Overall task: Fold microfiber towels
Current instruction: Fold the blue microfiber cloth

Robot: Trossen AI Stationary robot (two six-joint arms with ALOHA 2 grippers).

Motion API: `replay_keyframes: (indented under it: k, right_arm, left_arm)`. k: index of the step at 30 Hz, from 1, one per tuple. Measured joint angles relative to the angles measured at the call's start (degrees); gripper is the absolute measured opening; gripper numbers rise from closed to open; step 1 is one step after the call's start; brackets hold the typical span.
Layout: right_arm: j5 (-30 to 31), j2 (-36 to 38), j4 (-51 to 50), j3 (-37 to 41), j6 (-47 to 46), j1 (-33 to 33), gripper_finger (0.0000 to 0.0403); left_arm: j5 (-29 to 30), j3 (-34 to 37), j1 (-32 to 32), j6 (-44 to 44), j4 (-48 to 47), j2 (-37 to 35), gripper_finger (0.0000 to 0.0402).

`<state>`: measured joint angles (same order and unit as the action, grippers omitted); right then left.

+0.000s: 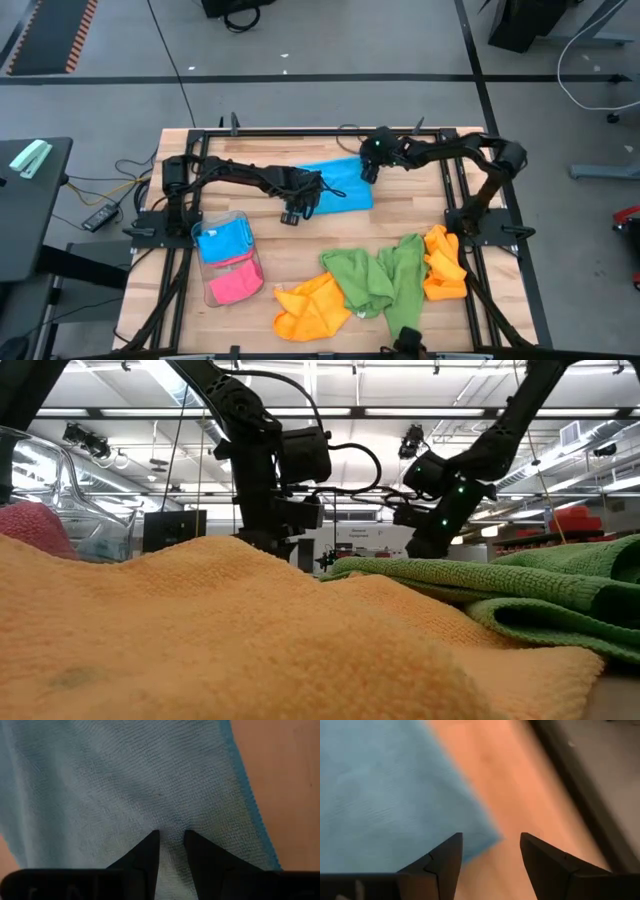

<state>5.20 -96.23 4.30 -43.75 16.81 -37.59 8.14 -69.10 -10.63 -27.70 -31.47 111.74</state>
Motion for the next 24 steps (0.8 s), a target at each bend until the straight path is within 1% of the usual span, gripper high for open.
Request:
replay_keyframes:
  k: [2,3,6,8,10,13,14,17,20,24]
  right_arm:
    - [1.29,0.54,-0.05,-0.06,-0.94,-1.39,0.0208]
    - [0.84,0.80,-0.50,-0.04,-1.03,-2.01,0.0208]
    - [-4.10,2.36,-1.73,-0.04,-0.47,-2.89,0.0208]
    - [-6.22,3.45,-2.69,-0.04,-0.22,-2.62,0.0208]
    - [-9.83,4.67,-4.99,-0.04,1.26,-2.01,0.0208]
    - [-16.27,6.73,-8.90,-0.04,2.86,0.48,0.0208]
    - [-17.29,7.25,-10.28,-0.04,3.25,1.92,0.0208]
    - [-17.30,8.13,-13.13,-0.02,4.40,6.51,0.0208]
    - [-15.16,8.16,-13.04,-0.02,4.40,10.49,0.0208]
    - [-14.80,8.16,-13.91,-0.02,3.91,13.72,0.0208]
  left_arm:
    - [-0.31,0.00,-0.01,0.04,-0.04,0.00,0.0100]
    - [-0.42,0.00,-0.01,0.04,0.01,0.00,0.0098]
    - [-0.49,0.07,-0.01,0.56,0.67,0.00,0.0093]
    - [-0.58,0.10,-0.01,1.34,1.07,0.01,0.0088]
    - [-0.61,0.11,-0.01,1.56,1.09,0.00,0.0084]
    - [-0.61,0.24,-0.01,1.83,0.93,-0.69,0.0080]
    - [-0.68,0.30,-0.03,1.79,0.71,-1.02,0.0079]
    - [-0.70,0.40,-0.01,1.53,0.11,-2.80,0.0078]
    - [-0.68,0.26,0.04,1.53,-0.09,-4.68,0.0084]
    - [-0.65,0.25,0.34,1.81,-3.51,-5.91,0.0093]
